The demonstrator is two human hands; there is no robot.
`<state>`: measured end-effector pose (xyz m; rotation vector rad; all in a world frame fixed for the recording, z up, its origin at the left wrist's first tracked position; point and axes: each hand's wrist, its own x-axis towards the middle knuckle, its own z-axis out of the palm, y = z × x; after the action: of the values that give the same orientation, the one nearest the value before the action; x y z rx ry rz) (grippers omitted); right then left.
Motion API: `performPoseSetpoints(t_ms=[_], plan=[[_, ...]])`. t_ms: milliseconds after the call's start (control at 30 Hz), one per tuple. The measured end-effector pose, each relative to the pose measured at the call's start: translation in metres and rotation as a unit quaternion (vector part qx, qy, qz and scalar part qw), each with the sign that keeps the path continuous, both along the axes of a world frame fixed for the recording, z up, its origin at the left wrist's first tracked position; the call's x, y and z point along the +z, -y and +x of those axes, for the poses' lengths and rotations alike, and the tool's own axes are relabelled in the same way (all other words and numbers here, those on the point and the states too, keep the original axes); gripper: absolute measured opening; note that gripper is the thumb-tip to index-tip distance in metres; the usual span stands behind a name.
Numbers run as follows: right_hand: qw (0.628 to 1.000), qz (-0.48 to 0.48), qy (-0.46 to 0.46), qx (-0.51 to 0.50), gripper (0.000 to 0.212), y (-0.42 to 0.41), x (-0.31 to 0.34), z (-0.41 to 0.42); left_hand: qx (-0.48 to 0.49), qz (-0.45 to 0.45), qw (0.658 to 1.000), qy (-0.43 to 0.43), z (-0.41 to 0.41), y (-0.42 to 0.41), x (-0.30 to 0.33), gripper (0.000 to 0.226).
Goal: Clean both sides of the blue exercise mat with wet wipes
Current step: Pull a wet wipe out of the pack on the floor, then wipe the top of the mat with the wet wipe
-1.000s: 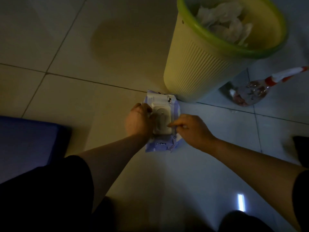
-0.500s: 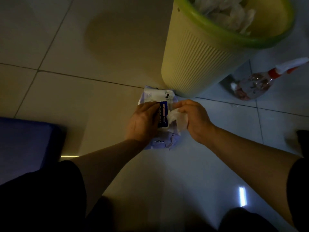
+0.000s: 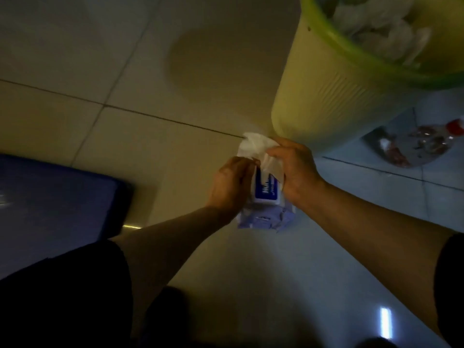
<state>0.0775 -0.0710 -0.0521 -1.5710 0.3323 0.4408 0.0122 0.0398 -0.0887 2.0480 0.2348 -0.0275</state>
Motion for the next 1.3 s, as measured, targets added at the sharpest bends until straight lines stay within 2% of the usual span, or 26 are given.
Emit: performPoseSetpoints(t_ms=[33,67,133,267,367,433,467,533,567,667,700,767,833,967,1167,1300], plan=[[1.0,0.012,0.007,0.024,0.018,-0.017,0.001,0.001,0.079,-0.128,0.988,-0.023,-0.003,-0.01,0.012,0.028],[0.999,0.018,0.011,0.041,0.016,-0.033,0.003,0.001,0.147,-0.218,0.964,-0.046,-0.005,-0.021,0.023,0.031],[0.998,0.022,-0.003,0.067,0.014,-0.067,0.004,-0.003,0.227,-0.276,0.932,-0.069,-0.011,-0.05,0.04,0.036],[0.981,0.045,-0.01,0.19,0.006,-0.125,0.013,-0.033,0.318,-0.186,0.928,-0.052,-0.043,-0.109,0.055,0.019],[0.964,0.074,-0.058,0.249,0.008,-0.162,0.024,-0.067,0.367,-0.112,0.922,-0.06,-0.08,-0.151,0.059,0.016],[0.965,0.054,-0.066,0.248,0.014,-0.178,0.029,-0.085,0.366,-0.053,0.927,-0.068,-0.1,-0.172,0.059,0.024],[0.967,0.031,-0.06,0.246,0.016,-0.183,0.032,-0.092,0.351,0.004,0.933,-0.078,-0.11,-0.181,0.058,0.026],[0.971,-0.015,-0.036,0.237,0.019,-0.188,0.038,-0.104,0.282,0.156,0.94,-0.111,-0.129,-0.196,0.055,0.013],[0.972,-0.035,-0.023,0.231,0.02,-0.189,0.041,-0.109,0.238,0.213,0.938,-0.136,-0.138,-0.202,0.052,0.024],[0.97,-0.086,-0.002,0.228,0.022,-0.191,0.048,-0.122,0.096,0.283,0.927,-0.225,-0.156,-0.213,0.031,0.092],[0.968,-0.098,0.002,0.232,0.023,-0.192,0.048,-0.128,0.06,0.304,0.92,-0.239,-0.16,-0.214,0.025,0.102],[0.964,-0.12,0.01,0.236,0.024,-0.198,0.05,-0.138,0.024,0.337,0.909,-0.245,-0.166,-0.215,0.011,0.103],[0.96,-0.139,0.02,0.242,0.023,-0.202,0.05,-0.144,0.008,0.345,0.908,-0.235,-0.167,-0.21,0.008,0.093],[0.946,-0.186,0.076,0.253,0.017,-0.222,0.073,-0.14,0.009,0.31,0.934,-0.177,-0.16,-0.205,0.031,0.078],[0.913,-0.207,0.236,0.259,0.026,-0.256,0.154,-0.114,0.11,0.268,0.952,-0.096,-0.165,-0.207,0.099,0.073],[0.906,-0.163,0.292,0.26,0.032,-0.26,0.192,-0.128,0.158,0.222,0.961,-0.042,-0.187,-0.21,0.163,0.059]])
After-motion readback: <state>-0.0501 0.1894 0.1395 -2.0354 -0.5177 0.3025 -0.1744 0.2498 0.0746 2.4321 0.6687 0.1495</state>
